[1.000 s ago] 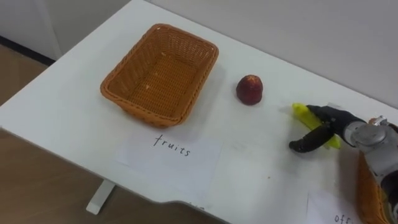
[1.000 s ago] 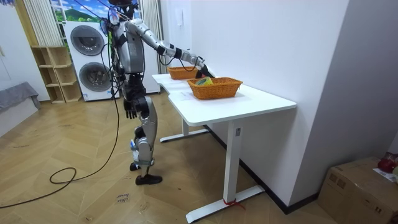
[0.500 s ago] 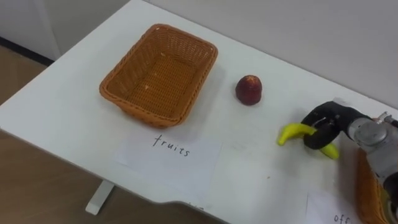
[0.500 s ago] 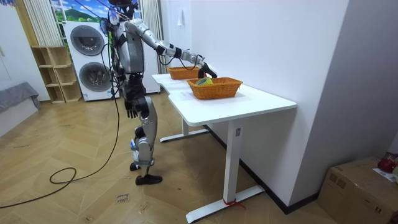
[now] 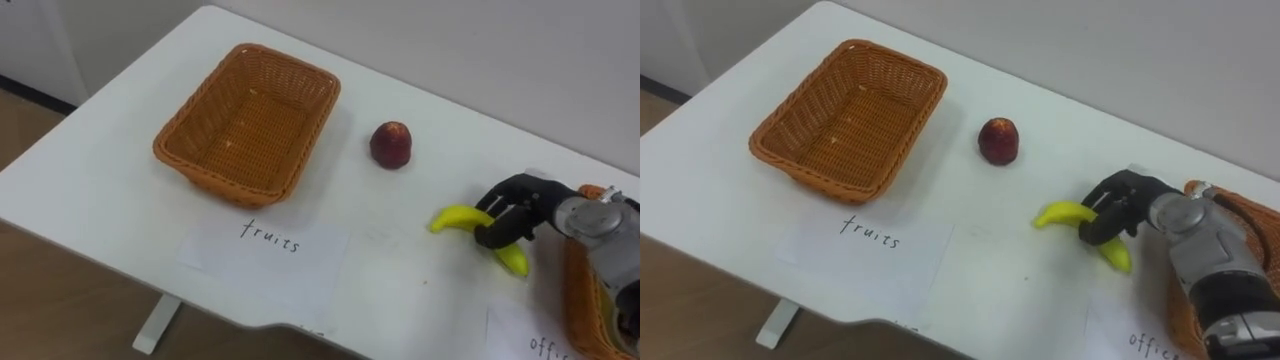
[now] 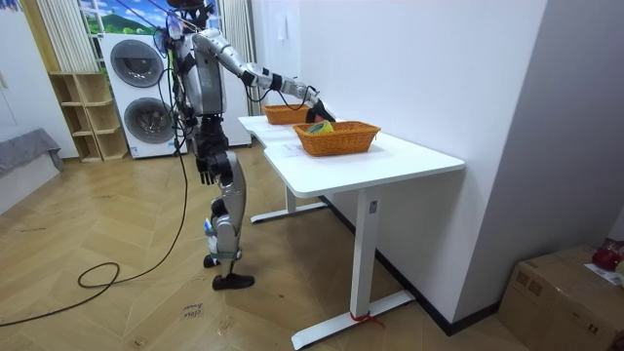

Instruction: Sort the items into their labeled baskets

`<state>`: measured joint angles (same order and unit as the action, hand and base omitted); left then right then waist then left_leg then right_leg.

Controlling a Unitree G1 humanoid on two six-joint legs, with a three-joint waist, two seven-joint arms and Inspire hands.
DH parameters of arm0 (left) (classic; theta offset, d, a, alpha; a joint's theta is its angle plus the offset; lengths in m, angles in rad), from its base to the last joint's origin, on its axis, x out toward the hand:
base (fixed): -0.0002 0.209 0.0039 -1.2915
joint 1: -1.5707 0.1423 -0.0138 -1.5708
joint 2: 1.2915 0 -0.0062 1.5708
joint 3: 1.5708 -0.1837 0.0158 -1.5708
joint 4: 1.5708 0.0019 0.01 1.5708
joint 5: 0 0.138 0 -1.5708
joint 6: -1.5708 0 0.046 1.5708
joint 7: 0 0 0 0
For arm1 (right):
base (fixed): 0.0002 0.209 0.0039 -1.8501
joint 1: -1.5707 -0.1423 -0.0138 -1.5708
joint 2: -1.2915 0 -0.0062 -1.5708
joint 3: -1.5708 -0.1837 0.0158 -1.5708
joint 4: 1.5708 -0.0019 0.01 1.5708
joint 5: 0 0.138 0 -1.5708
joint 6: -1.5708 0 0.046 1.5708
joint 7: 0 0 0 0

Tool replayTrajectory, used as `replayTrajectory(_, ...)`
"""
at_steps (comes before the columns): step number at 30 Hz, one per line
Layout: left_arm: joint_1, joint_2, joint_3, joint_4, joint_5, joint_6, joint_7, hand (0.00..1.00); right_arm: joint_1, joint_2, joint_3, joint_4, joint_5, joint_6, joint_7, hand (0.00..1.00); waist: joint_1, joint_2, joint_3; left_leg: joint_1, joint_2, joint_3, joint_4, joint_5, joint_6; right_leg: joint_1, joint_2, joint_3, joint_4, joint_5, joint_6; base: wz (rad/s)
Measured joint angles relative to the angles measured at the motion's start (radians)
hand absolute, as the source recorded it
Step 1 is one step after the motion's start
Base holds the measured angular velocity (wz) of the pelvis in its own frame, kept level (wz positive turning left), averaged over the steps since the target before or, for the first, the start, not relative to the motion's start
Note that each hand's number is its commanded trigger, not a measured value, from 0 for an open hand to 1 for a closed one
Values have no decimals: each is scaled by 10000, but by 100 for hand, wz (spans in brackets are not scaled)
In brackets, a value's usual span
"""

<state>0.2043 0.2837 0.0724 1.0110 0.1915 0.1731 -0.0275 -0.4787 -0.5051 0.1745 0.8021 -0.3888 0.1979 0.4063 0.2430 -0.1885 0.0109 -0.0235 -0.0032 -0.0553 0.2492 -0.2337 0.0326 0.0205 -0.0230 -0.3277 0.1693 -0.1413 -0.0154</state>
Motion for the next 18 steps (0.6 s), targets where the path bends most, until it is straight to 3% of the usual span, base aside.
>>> replayTrajectory(8,-202,1,-4,432,-26,-70,-3,0,485,-3,11,-818,39,-9,130,100,50,-80,-57,99,22,59,20,5,-7,35,9,18,-6,0,-1,-1)
replayTrajectory(18,-166,-139,169,648,-24,-77,0,0,1103,3,25,-2357,-150,36,256,100,-10,-75,-30,368,71,288,-272,6,-9,148,54,275,-14,3,-4,-7)
